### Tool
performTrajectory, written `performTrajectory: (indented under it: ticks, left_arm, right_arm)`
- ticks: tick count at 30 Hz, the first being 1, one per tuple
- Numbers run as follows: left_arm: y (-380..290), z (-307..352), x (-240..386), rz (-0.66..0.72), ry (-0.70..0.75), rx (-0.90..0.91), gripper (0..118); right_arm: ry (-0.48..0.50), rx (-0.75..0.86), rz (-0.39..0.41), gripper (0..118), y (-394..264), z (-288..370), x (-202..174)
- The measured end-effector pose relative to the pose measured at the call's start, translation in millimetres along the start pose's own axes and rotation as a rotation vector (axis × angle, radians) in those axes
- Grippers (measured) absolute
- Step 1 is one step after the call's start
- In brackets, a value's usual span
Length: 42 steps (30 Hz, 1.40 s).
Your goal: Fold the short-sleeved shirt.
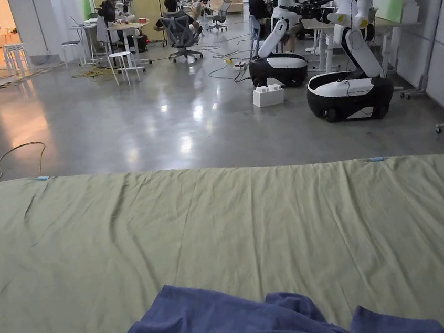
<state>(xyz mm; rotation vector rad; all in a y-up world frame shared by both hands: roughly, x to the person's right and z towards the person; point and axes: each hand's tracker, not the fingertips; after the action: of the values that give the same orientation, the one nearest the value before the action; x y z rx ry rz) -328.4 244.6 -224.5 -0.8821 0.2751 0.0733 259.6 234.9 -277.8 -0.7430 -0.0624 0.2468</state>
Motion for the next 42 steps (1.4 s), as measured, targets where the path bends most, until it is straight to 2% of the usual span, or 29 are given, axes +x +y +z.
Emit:
performTrajectory:
  ticks: [5, 6, 7, 8, 9, 10, 12, 17, 19, 20, 21, 23, 24, 25, 27, 29, 31, 34, 36, 42]
  left_arm:
    - [-0.5, -8.6, 9.0, -0.053, 0.042, -0.051, 9]
    - [0.6, -5.9, 11.4, -0.053, 0.043, -0.043, 14]
    - [1.8, -3.1, 13.5, -0.055, 0.048, -0.032, 31]
    - [4.6, -3.9, 13.8, -0.055, 0.053, -0.022, 45]
    - [8.1, -2.0, 16.1, -0.052, 0.059, -0.011, 56]
    - [11.6, 1.5, 19.6, -0.046, 0.065, 0.01, 63]
    - [18.1, 8.6, 27.1, -0.039, 0.052, 0.067, 63]
    - [36.7, 31.9, 58.0, -0.05, -0.007, 0.245, 63]
    - [43.4, 44.4, 73.4, -0.04, -0.032, 0.329, 63]
    - [46.6, 49.3, 80.0, -0.031, -0.046, 0.381, 62]
    - [49.6, 55.4, 87.6, -0.024, -0.052, 0.419, 60]
    - [55.0, 70.4, 104.1, -0.028, -0.078, 0.51, 44]
    - [57.8, 62.7, 101.8, -0.031, -0.082, 0.554, 29]
    - [60.1, 66.1, 107.1, -0.039, -0.078, 0.593, 15]
    - [63.5, 76.0, 117.9, -0.047, -0.078, 0.653, 9]
    - [61.1, 86.2, 127.3, -0.043, -0.101, 0.717, 7]
    - [60.2, 92.2, 132.2, -0.052, -0.106, 0.727, 5]
    - [56.6, 94.8, 138.6, -0.064, -0.113, 0.732, 4]
    - [54.3, 93.0, 139.1, -0.054, -0.116, 0.732, 4]
    - [57.3, 62.4, 129.7, -0.033, -0.127, 0.597, 4]
  right_arm:
    - [-0.011, -0.031, 0.004, 10, -7.7, 7.7, -13.7]
    - [-0.02, -0.018, 0.003, 18, -4.6, 13.4, -14.0]
    - [-0.032, -0.001, 0.007, 41, -1.3, 17.6, -16.5]
    - [-0.037, 0.015, 0.005, 58, 2.3, 21.8, -18.8]
    - [-0.04, 0.03, -0.002, 70, 6.9, 26.5, -21.1]
    - [-0.032, 0.059, -0.017, 76, 12.0, 25.8, -16.7]
    - [0.004, 0.131, -0.048, 76, 24.8, 35.4, -18.6]
    - [0.026, 0.309, -0.107, 80, 57.1, 52.4, -21.9]
    - [0.037, 0.371, -0.135, 75, 67.5, 58.7, -25.8]
    - [0.038, 0.409, -0.147, 67, 73.0, 63.5, -28.4]
    - [0.035, 0.437, -0.155, 55, 77.8, 67.5, -30.9]
    - [0.02, 0.509, -0.161, 22, 85.8, 77.2, -40.8]
    - [0.008, 0.536, -0.157, 14, 89.0, 80.0, -44.5]
    - [0.002, 0.563, -0.155, 12, 91.3, 82.8, -47.7]
    - [0.025, 0.642, -0.156, 3, 93.5, 91.1, -56.1]
    - [0.04, 0.644, -0.174, 2, 94.3, 94.7, -60.8]
    - [0.012, 0.711, -0.119, 1, 95.7, 103.4, -69.6]
    - [-0.007, 0.713, -0.095, 1, 94.8, 107.3, -76.9]
    - [0.003, 0.708, -0.107, 1, 93.9, 106.0, -76.4]
    - [0.035, 0.635, -0.118, 1, 88.8, 89.2, -72.3]
